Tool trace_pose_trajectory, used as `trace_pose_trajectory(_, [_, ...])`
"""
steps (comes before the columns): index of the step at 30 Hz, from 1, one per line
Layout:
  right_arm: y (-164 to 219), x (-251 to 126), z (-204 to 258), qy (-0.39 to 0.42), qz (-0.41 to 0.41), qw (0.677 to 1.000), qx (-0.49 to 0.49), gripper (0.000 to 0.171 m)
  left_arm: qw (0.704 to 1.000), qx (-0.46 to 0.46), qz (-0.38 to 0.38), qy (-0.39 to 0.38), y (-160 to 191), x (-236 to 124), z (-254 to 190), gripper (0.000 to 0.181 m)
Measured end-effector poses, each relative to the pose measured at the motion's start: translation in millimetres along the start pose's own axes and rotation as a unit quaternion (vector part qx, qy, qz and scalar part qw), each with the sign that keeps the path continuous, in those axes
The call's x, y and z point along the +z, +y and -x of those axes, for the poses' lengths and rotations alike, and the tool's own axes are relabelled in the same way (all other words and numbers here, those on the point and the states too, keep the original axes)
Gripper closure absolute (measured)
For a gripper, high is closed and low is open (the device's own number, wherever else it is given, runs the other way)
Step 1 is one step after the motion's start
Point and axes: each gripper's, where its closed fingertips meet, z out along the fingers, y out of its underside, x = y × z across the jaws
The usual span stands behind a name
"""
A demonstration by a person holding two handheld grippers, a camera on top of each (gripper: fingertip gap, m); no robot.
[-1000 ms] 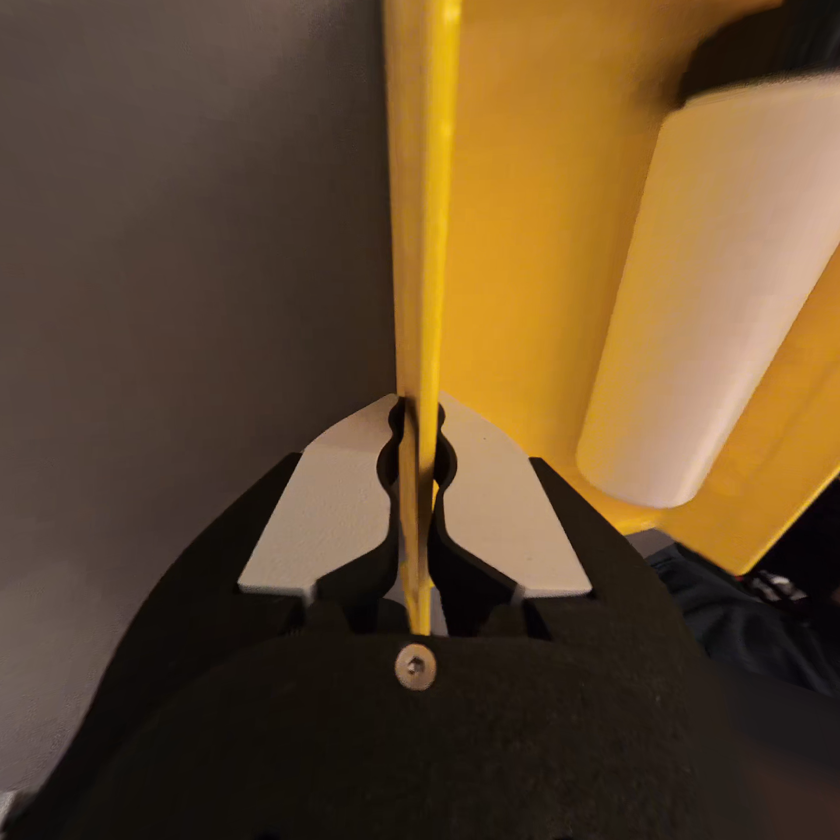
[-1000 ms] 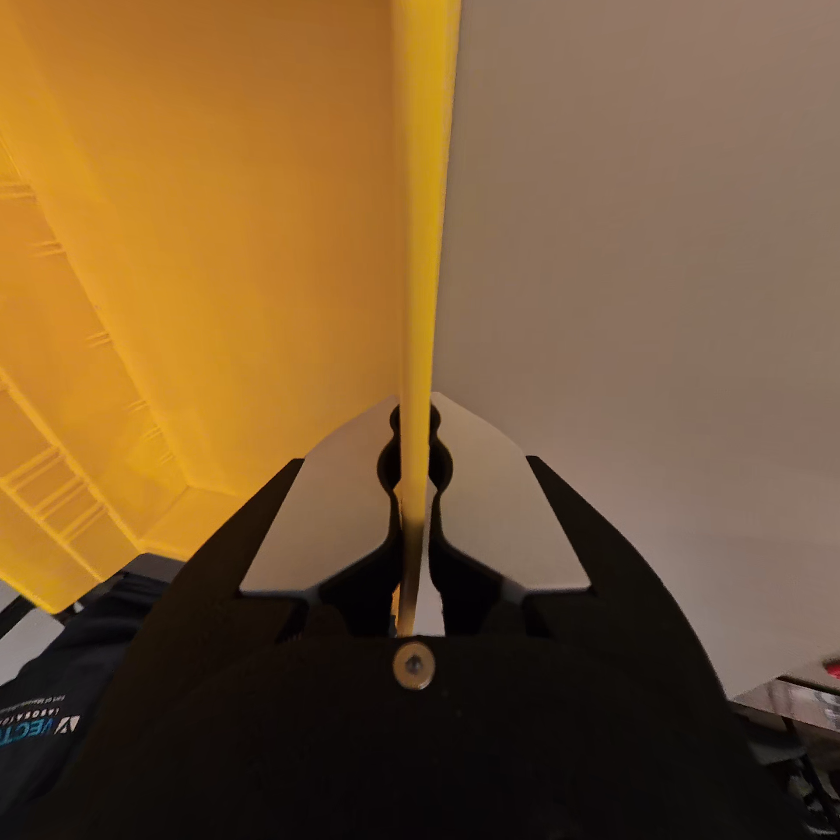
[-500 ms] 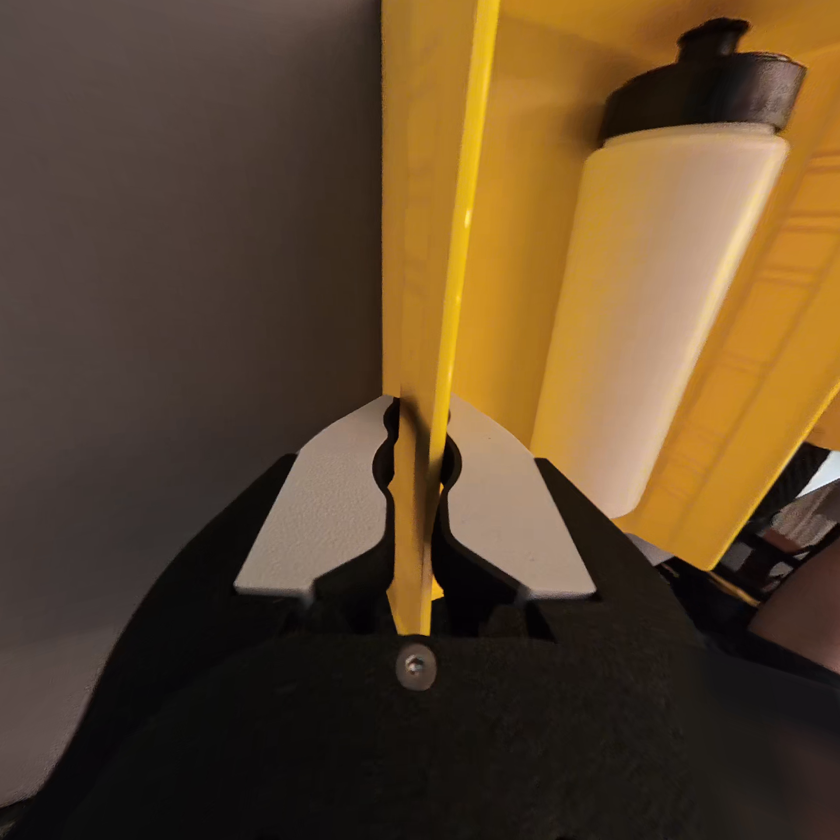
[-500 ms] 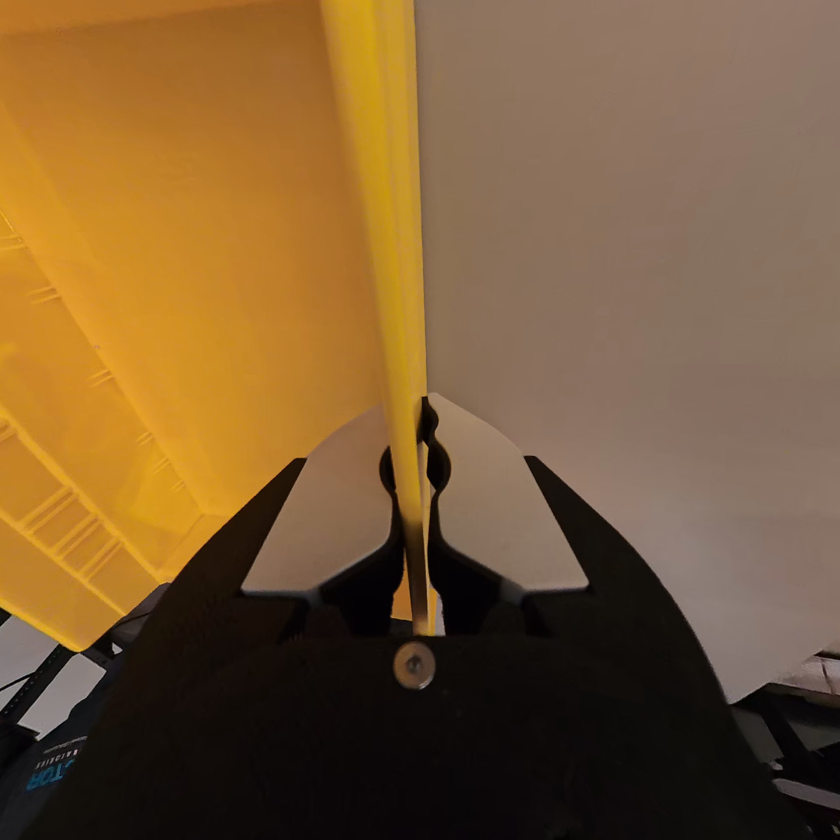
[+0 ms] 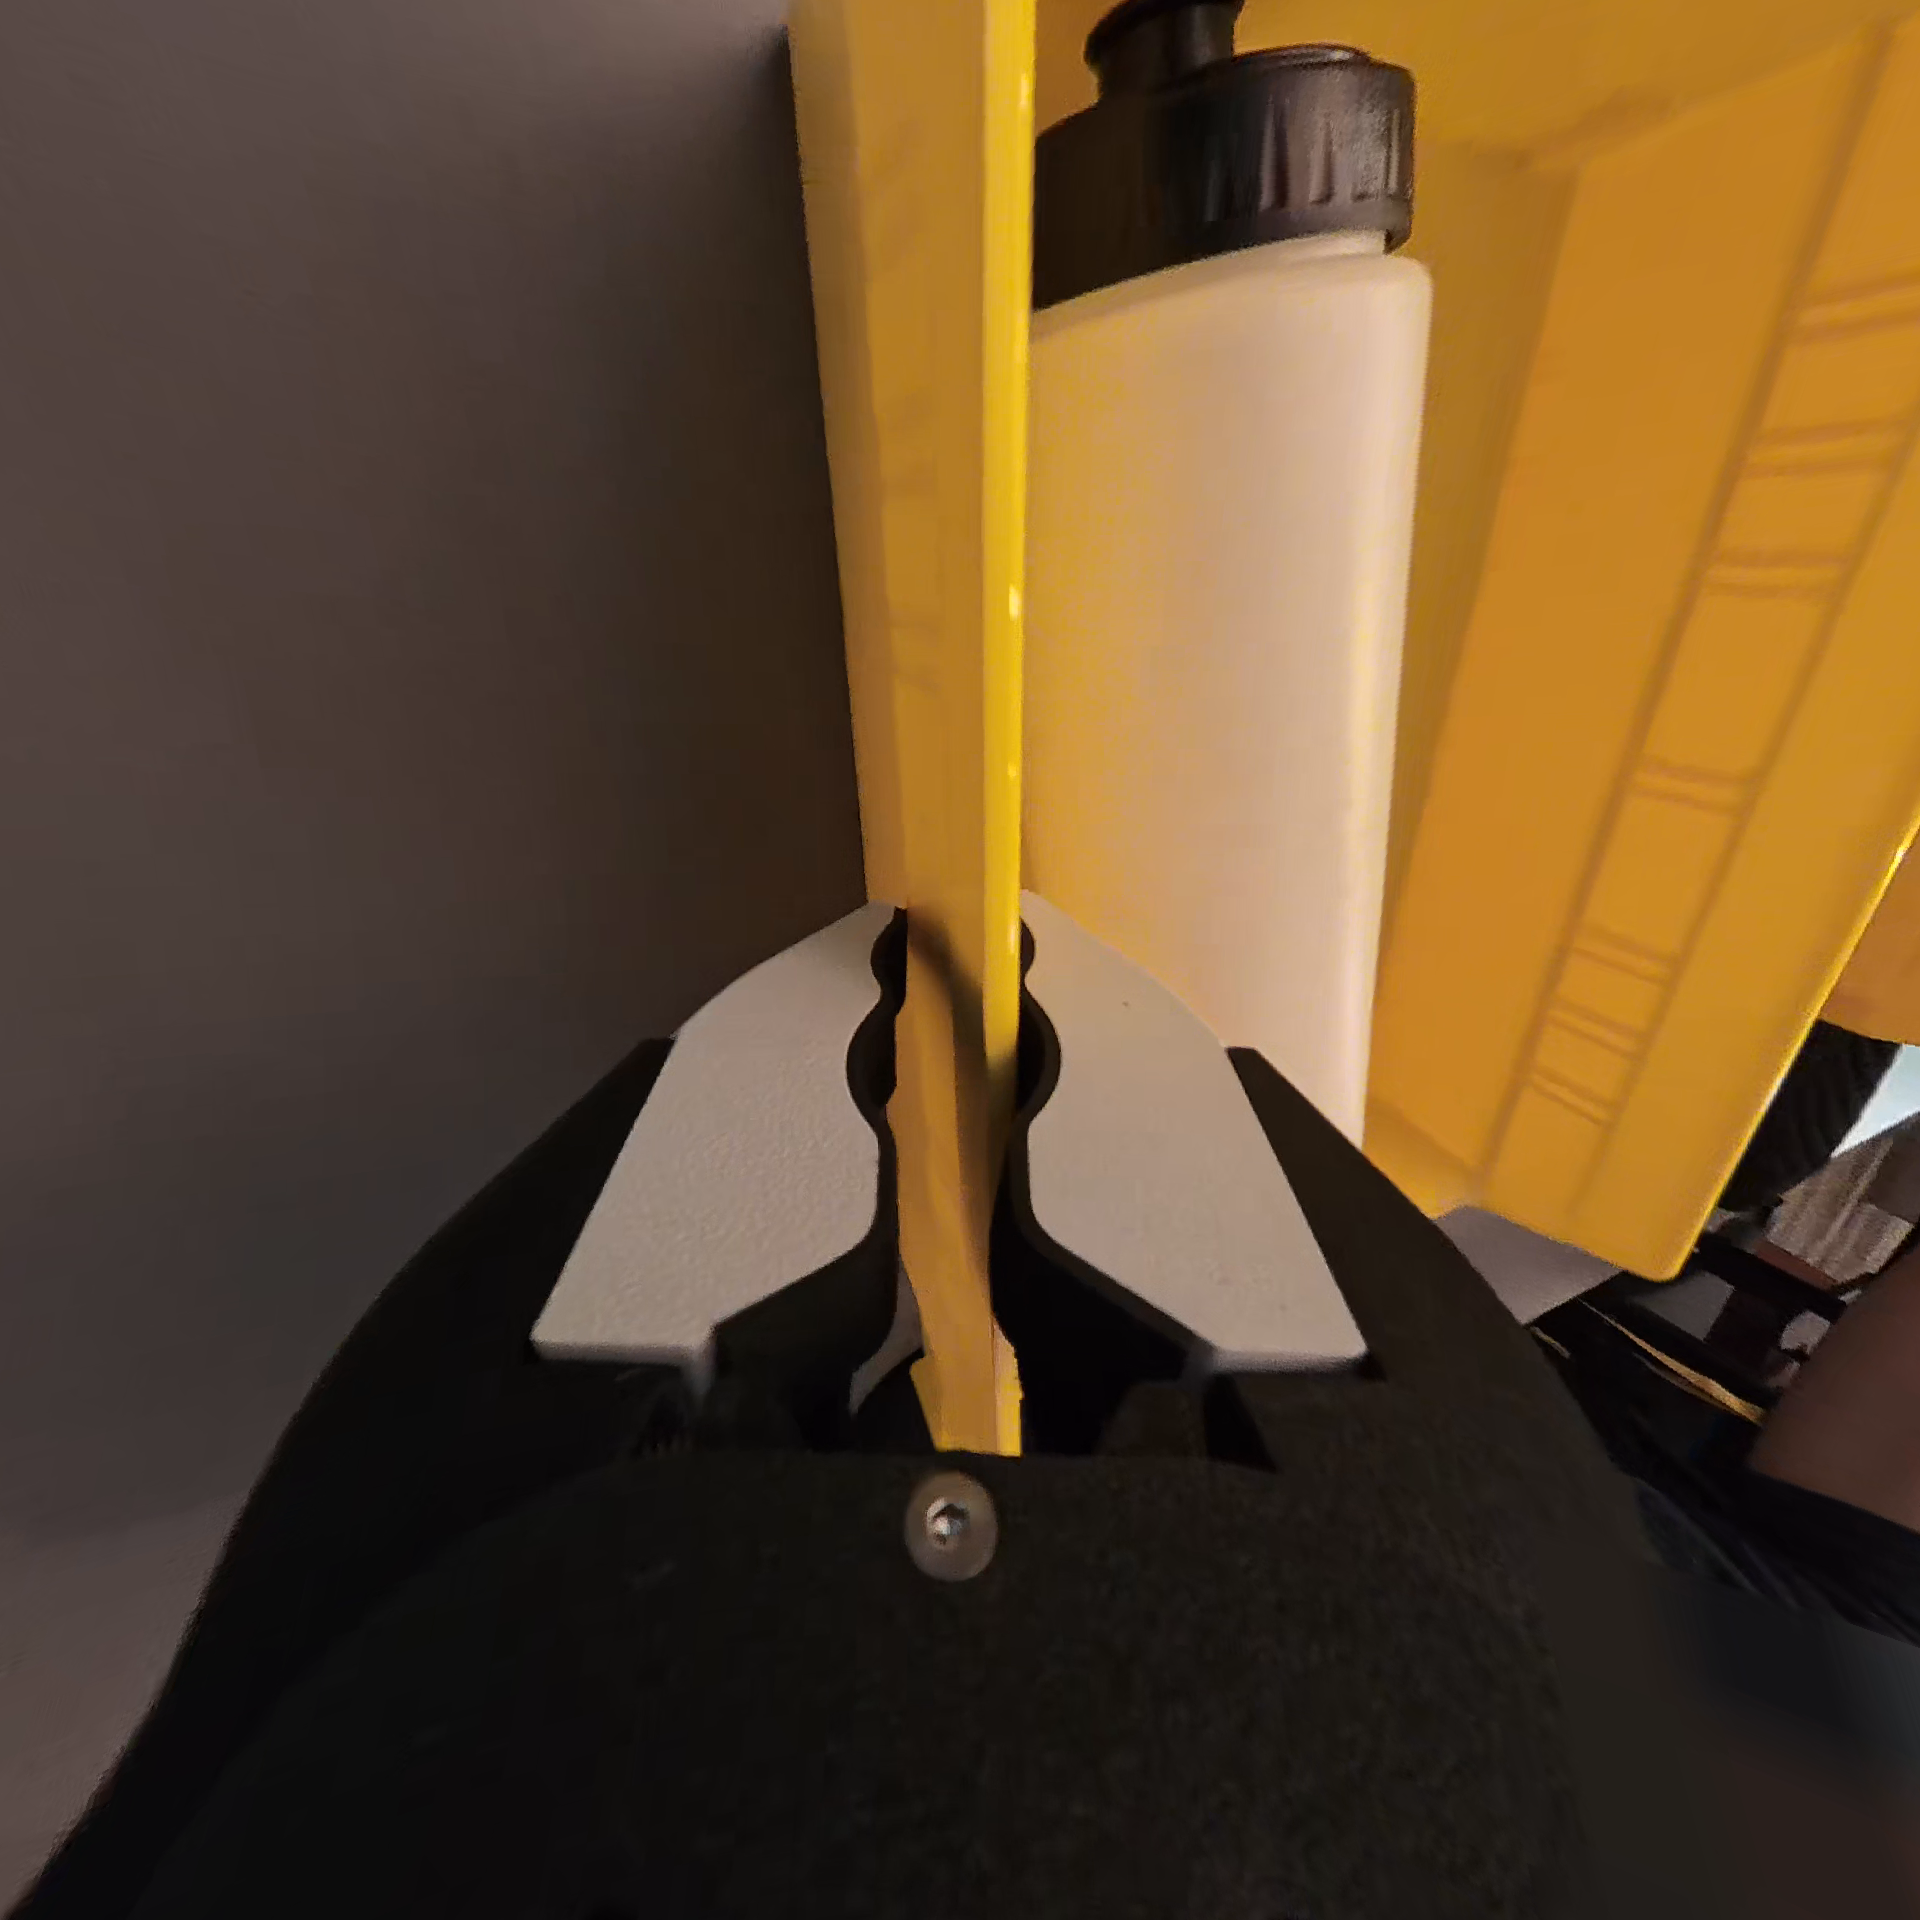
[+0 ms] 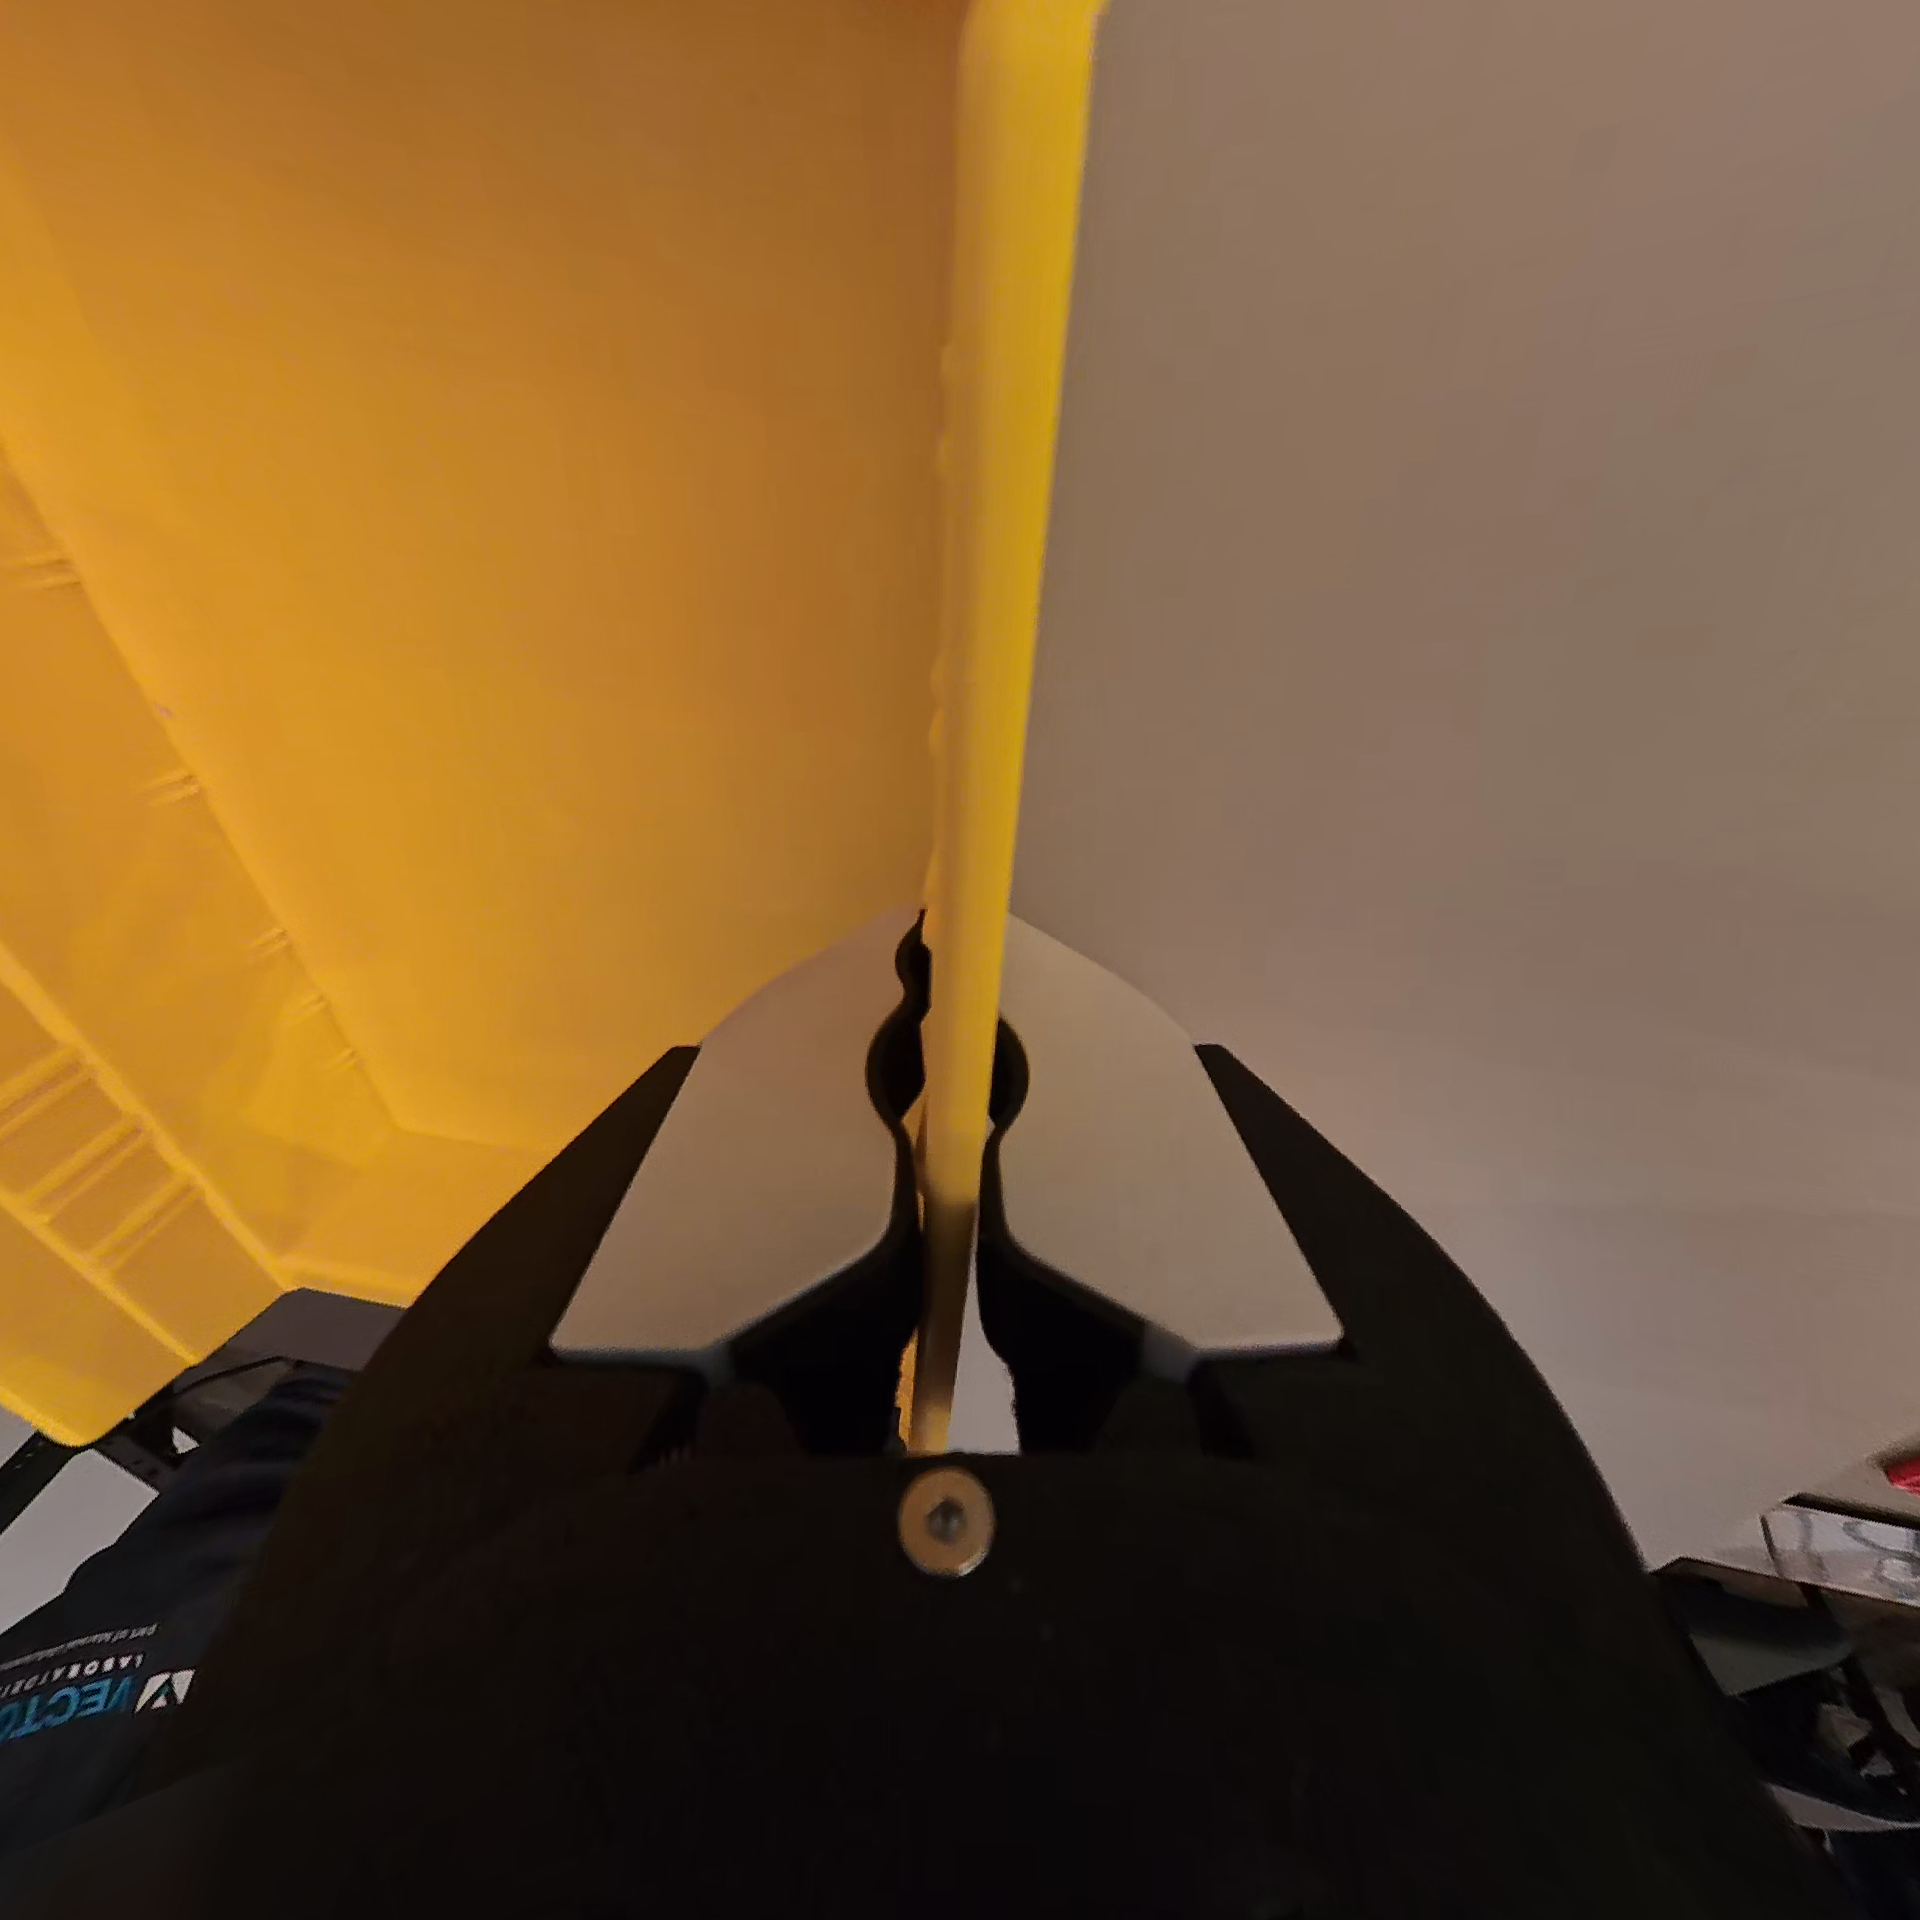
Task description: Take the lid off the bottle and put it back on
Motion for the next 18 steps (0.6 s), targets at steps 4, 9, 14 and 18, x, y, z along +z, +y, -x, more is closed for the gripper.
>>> trace_pose_trajectory(4, [-6, 0, -3, 0.008, -0.012, 1.000, -0.016, 0.166, 0.999, 0.014, -0.018, -0.029, -9, -1, 7, 0.170])
trace_pose_trajectory(9, [-7, 8, -4, 0.019, -0.016, 0.999, -0.028, 0.166, 0.998, 0.009, -0.049, -0.028, -12, -2, 9, 0.170])
trace_pose_trajectory(14, [-8, 8, -4, 0.026, -0.027, 0.999, -0.029, 0.167, 0.999, -0.006, -0.048, -0.013, 1, -4, 12, 0.169])
trace_pose_trajectory(18, [-11, 4, -4, 0.018, -0.046, 0.999, -0.019, 0.164, 0.997, 0.011, -0.081, 0.005, -5, -13, 8, 0.163])
